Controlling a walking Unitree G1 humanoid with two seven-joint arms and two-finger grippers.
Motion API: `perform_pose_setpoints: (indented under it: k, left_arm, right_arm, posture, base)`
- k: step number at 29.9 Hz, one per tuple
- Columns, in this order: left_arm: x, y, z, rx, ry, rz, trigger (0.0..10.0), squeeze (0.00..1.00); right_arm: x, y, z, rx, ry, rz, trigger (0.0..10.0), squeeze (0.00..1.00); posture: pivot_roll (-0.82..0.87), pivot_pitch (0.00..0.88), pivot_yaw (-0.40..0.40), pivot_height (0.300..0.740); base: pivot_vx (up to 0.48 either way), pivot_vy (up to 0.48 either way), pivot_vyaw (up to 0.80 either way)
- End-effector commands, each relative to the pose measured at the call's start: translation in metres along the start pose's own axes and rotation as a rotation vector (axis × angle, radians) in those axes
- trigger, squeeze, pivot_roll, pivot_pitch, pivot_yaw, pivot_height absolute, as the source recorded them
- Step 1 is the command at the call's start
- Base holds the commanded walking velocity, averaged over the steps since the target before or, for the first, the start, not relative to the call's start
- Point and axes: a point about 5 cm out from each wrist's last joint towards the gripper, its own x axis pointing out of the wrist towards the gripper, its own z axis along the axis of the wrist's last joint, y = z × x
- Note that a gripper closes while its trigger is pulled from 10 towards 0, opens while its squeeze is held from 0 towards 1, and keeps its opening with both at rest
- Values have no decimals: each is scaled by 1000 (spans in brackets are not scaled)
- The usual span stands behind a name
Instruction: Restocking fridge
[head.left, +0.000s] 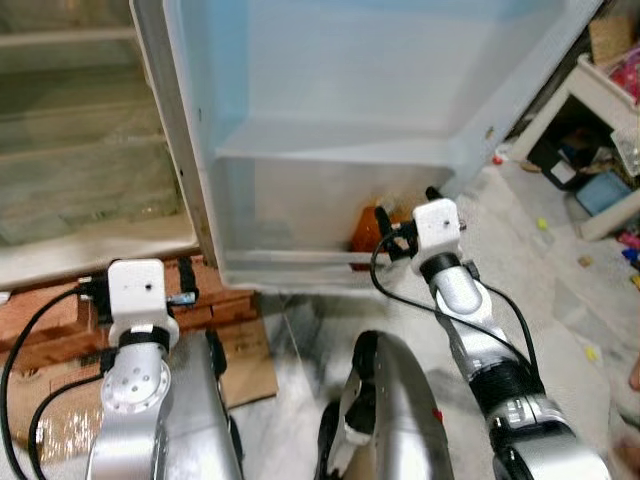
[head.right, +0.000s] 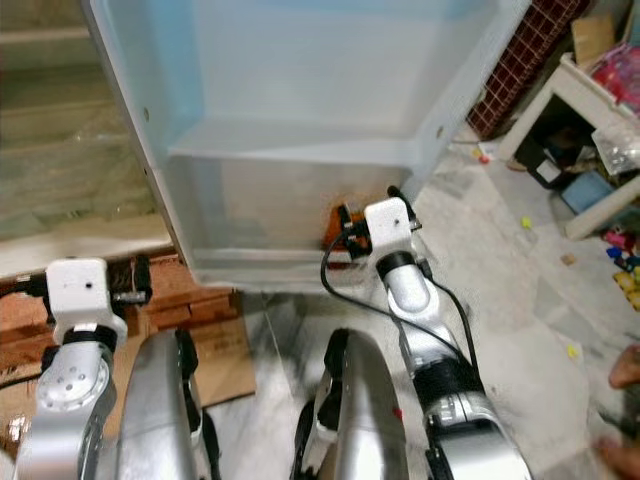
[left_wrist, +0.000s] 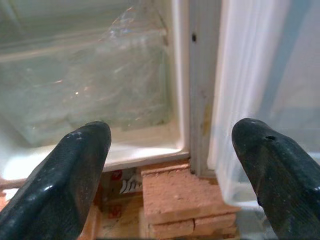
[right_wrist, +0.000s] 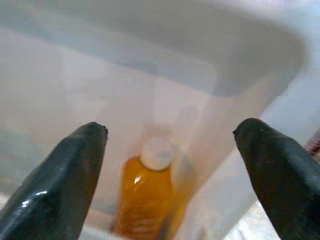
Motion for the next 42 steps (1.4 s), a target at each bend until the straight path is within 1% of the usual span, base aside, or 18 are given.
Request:
perform_pose_setpoints:
  k: [1,4,5,6,7,8,9,10,11,12,13,15,18,23,27,34,40,42]
  left_arm:
    - [1,-5,1,-14,-12,-24,10000,0]
    - [0,-5,0,-15,-14,-25,10000,0]
    - [0,-5,-2,-12,-16,-29,10000,0]
    - [0,-5,-2,-12,-16,-29,10000,0]
    - [-2,-4,-5,-1,-10,-32,10000,0]
    - [-3,-2,-7,5,-6,-31,10000,0]
    - [-4,-1,-9,9,-4,-30,10000,0]
    - [-5,0,-10,13,-2,-30,10000,0]
    - [-6,1,-10,16,2,-37,10000,0]
    - [-7,2,-11,17,2,-40,10000,0]
    - [-7,2,-11,17,2,-40,10000,0]
    - [-6,0,-11,33,-4,-59,10000,0]
    - [-4,2,-6,35,-27,-48,10000,0]
    - [-2,3,-5,51,-41,-39,10000,0]
    - [2,1,-3,41,-51,-33,10000,0]
    - [-2,-2,-3,35,-50,-38,10000,0]
    - [1,-5,-2,23,-52,-36,10000,0]
    - [1,-5,-2,26,-52,-39,10000,0]
  right_arm:
    - [-15,-2,9,34,-22,30,10000,1000]
    - [-23,-4,8,29,-18,18,10000,1000]
    - [-35,-4,10,38,-2,19,10000,1000]
    - [-35,-4,10,38,-2,19,10000,1000]
    - [-44,-3,11,36,10,23,10000,933]
    - [-47,-2,15,48,4,18,10000,114]
    - [-49,-2,18,57,-1,13,10000,114]
    - [-49,-2,22,71,-8,10,10000,0]
    - [-49,-2,30,105,-26,0,10000,0]
    - [-48,-2,33,115,-30,-6,10000,0]
    - [-48,-2,33,115,-30,-6,10000,0]
    - [-43,-8,34,154,-16,-58,10000,0]
    - [-40,-16,31,215,16,-118,10000,0]
    - [-35,-17,37,211,11,-127,10000,0]
    - [-33,-12,40,222,10,-114,10000,0]
    - [-32,-9,41,227,23,-102,10000,0]
    - [-31,-2,41,231,40,-38,10000,0]
    - [-32,0,42,207,28,-15,10000,0]
  posture:
    - [103,17,-114,505]
    - [92,10,-113,505]
    - [84,5,-111,505]
    - [84,5,-111,505]
    - [66,0,-105,505]
    - [62,0,-101,505]
    - [60,0,-100,505]
    - [55,0,-96,505]
    - [53,0,-94,505]
    - [53,0,-94,505]
    - [53,0,-94,505]
    - [67,0,-95,509]
    - [67,0,-90,509]
    - [56,0,-91,509]
    - [58,2,-96,509]
    - [57,10,-100,509]
    - [51,14,-99,509]
    - [49,15,-99,509]
  base:
    - [0,0,0]
    - [0,0,0]
    - [0,0,0]
    - [0,0,0]
    - [0,0,0]
    - [0,0,0]
    - [0,0,0]
    - [0,0,0]
    - [0,0,0]
    - [0,0,0]
    - [0,0,0]
    - [0,0,-484]
    - [0,0,-479]
    - [0,0,-481]
    - [0,0,-478]
    - [0,0,-481]
    - [0,0,-252]
    - [0,0,0]
